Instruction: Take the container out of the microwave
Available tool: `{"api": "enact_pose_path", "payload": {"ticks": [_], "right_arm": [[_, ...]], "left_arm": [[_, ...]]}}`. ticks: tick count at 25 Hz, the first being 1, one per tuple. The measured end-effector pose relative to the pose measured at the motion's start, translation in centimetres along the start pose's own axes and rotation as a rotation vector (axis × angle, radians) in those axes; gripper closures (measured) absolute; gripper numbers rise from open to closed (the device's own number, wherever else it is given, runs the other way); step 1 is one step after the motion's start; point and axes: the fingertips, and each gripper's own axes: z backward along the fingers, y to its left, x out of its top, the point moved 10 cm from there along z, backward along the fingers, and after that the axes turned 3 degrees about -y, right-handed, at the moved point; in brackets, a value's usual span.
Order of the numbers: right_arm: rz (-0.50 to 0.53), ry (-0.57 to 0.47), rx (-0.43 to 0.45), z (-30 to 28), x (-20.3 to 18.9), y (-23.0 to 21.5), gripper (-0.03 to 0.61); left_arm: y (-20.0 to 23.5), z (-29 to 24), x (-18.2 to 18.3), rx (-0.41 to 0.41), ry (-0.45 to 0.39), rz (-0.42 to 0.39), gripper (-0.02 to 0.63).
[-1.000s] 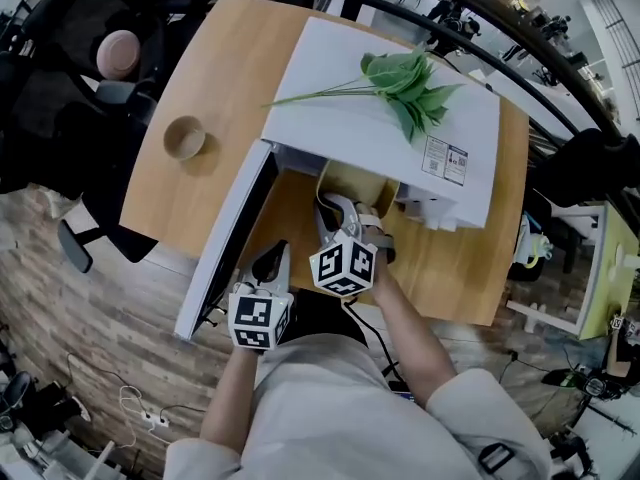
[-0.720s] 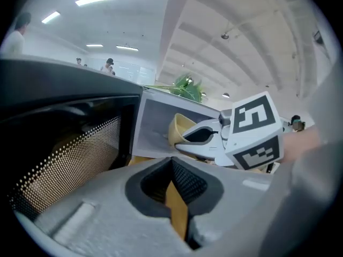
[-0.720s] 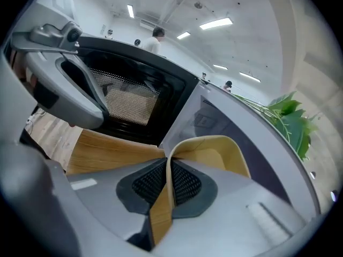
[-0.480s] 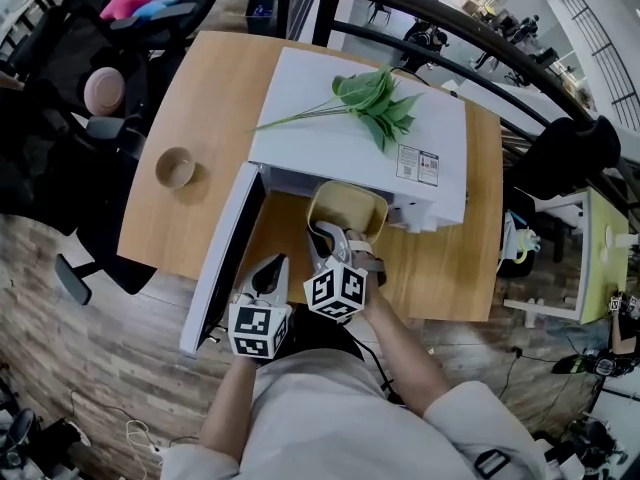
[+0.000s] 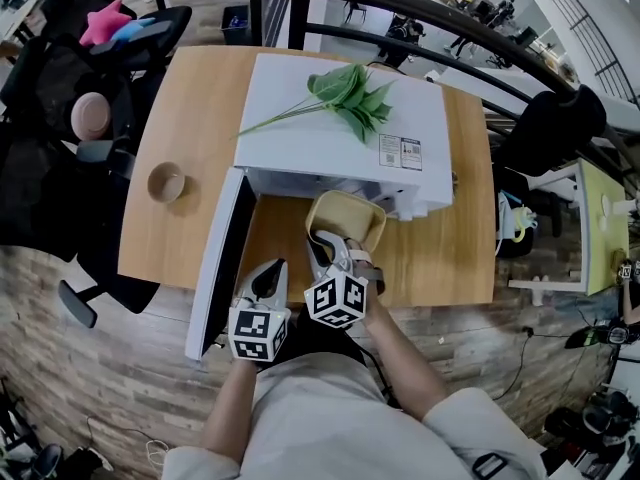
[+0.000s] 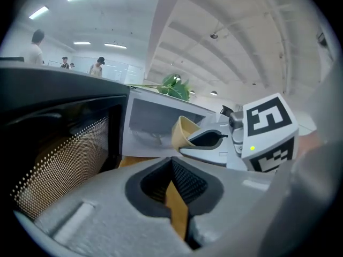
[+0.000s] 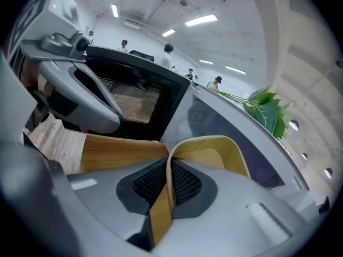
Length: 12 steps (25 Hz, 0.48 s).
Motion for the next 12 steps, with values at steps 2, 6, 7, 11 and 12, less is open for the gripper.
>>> {"api": "enact_pose_path", "payload": {"ticks": [2,6,7,11,12], "right_arm": [[-0.016,0.005,-0.015,0.5,-0.2,0.3,0.548],[-0.051,0.013,-0.049,1.5,-0.5,0.8,0.548],[-0.06,0.014,-0.057,1.7,-0.5,1.0,0.548],[-0.097,0.023,-0.096,2.6,-0.6,1.7,0.548],[-0.106,0.025,-0.107,2.9,-0.6,1.9,0.548]], "left_arm": [[0.0,0.1,-0.1,-0.012,0.004,-0.005,0.611],[-0.2,0.4,-0.4,-0.046,0.01,-0.021,0.611],[-0.2,0.5,-0.5,-0.056,0.013,-0.027,0.611],[-0.4,0.8,-0.7,-0.102,0.022,-0.053,0.611],[-0.4,0.8,-0.7,-0.114,0.023,-0.058,0.611]]}}
